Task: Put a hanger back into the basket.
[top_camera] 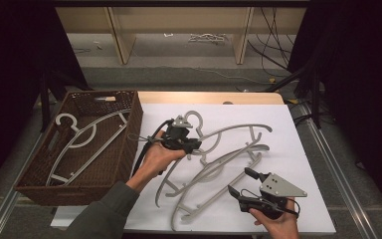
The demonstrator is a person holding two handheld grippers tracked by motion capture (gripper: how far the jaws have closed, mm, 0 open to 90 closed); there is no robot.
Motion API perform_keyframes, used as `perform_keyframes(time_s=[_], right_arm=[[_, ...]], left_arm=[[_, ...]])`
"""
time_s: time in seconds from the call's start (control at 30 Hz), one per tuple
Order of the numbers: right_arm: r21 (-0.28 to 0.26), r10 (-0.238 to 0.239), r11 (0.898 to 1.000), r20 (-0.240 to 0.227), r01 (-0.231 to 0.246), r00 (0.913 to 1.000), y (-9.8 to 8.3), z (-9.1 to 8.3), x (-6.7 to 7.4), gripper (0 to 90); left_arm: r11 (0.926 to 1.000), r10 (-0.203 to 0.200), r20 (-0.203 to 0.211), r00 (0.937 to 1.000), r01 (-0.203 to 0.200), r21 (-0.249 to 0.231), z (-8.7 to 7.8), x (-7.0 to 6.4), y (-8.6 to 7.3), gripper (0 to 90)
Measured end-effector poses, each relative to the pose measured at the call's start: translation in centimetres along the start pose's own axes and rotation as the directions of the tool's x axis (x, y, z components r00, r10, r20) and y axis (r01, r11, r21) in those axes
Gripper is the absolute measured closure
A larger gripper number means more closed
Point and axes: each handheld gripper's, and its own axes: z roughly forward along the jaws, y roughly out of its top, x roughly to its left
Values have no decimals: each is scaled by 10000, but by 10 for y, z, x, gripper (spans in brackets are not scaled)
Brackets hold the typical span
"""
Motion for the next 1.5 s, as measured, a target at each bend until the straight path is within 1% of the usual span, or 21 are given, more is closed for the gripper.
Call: perform_keyframes(time_s=[0.2, 0.47, 0.67, 0.77, 0.8, 0.83, 0.9, 0.93, 0.97, 1.07, 1.1, 1.13, 1.17, 1.2, 1.23, 1.27, 1.3, 1.33, 1.4, 1.47, 1.5], right_arm=[[-79, -40, 10000, 23, 41, 10000, 0, 0, 0, 242], [64, 3, 10000, 64, -4, 10000, 0, 0, 0, 242], [112, -4, 9999, 43, 4, 10000, 0, -1, 0, 242], [193, 6, 9998, 4, -6, 10000, 0, 0, 0, 241], [202, 1, 9998, 23, -2, 10000, 0, -1, 0, 241], [194, -1, 9998, 27, 0, 10000, 0, -1, 0, 241], [281, 155, 9995, -50, -154, 9999, 0, 0, 1, 241], [151, 45, 9999, 27, -45, 10000, 0, 0, 0, 241], [304, 21, 9995, 82, -24, 10000, 0, -1, 0, 241], [198, 60, 9998, 63, -62, 10000, -1, 1, 1, 241], [242, 158, 9996, 19, -158, 9999, -1, 1, 1, 241], [166, 47, 9999, 56, -48, 10000, -1, 1, 1, 241], [104, 50, 9999, 90, -51, 9999, -1, 1, 0, 241], [106, 53, 9999, 84, -53, 10000, -1, 1, 0, 241], [118, 58, 9999, 85, -59, 9999, -1, 1, 0, 240], [222, 193, 9996, 40, -193, 9998, -1, 0, 1, 240], [332, 219, 9992, -15, -218, 9998, -1, 0, 1, 240], [210, 41, 9998, 49, -42, 10000, -1, 1, 0, 240], [249, 50, 9997, 9, -50, 10000, -1, 1, 0, 240], [246, 56, 9997, 3, -56, 10000, -1, 2, 0, 240], [246, 49, 9997, 6, -49, 10000, -1, 2, 0, 240]], left_arm=[[9992, 94, -70, 9999, -97, -399, -25, 3, 15, 815], [9965, -13, -511, 9987, -30, -837, -64, 16, 24, 814], [9929, -96, -951, 9954, -18, -1189, -98, 32, 25, 815], [9891, -289, -1268, 9915, 101, -1469, -115, 41, 24, 815], [9895, -217, -1400, 9899, 12, -1446, -121, 45, 24, 814], [9874, -419, -1435, 9888, 191, -1569, -125, 48, 23, 815], [9882, -424, -1520, 9875, 190, -1521, -135, 55, 21, 814], [9874, -442, -1638, 9855, 181, -1574, -139, 59, 20, 814], [9847, -547, -1619, 9853, 264, -1721, -142, 61, 18, 814], [9863, -616, -1754, 9826, 330, -1613, -153, 70, 14, 815], [9811, -913, -1631, 9824, 607, -1836, -155, 72, 12, 815], [9809, -1094, -1560, 9817, 813, -1765, -157, 73, 11, 815], [9806, -1064, -1715, 9794, 748, -1812, -160, 77, 9, 815], [9837, -991, -1973, 9753, 662, -1672, -164, 80, 7, 815], [9847, -919, -2401, 9664, 523, -1663, -167, 85, 6, 815], [9863, -849, -2626, 9611, 436, -1594, -170, 90, 4, 815], [9868, -933, -2656, 9596, 536, -1529, -173, 94, 2, 815], [9835, -1122, -2768, 9544, 668, -1683, -174, 97, 1, 815], [9824, -1217, -2988, 9465, 719, -1725, -180, 105, -3, 815], [9799, -1392, -3000, 9437, 876, -1793, -183, 112, -7, 815], [9772, -1511, -3045, 9404, 956, -1897, -185, 115, -9, 815]])
